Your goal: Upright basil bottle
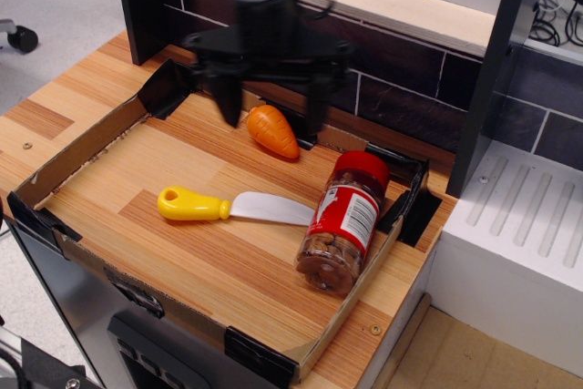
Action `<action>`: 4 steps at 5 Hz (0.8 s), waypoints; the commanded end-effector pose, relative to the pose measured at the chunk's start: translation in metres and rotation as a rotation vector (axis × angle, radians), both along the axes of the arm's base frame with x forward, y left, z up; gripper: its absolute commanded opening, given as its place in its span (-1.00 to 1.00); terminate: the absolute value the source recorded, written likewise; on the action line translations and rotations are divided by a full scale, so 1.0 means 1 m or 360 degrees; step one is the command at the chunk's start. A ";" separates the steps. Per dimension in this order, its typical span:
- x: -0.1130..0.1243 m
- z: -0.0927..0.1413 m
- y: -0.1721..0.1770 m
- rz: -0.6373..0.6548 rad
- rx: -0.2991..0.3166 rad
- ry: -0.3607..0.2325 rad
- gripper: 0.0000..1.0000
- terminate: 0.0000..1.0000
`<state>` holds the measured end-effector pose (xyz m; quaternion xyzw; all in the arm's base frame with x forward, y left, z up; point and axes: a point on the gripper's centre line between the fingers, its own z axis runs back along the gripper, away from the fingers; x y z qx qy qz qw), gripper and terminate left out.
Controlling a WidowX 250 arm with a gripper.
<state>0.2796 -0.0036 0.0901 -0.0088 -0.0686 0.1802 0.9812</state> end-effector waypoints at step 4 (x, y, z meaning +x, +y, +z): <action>0.041 -0.031 -0.041 -0.0115 0.0107 -0.0014 1.00 -1.00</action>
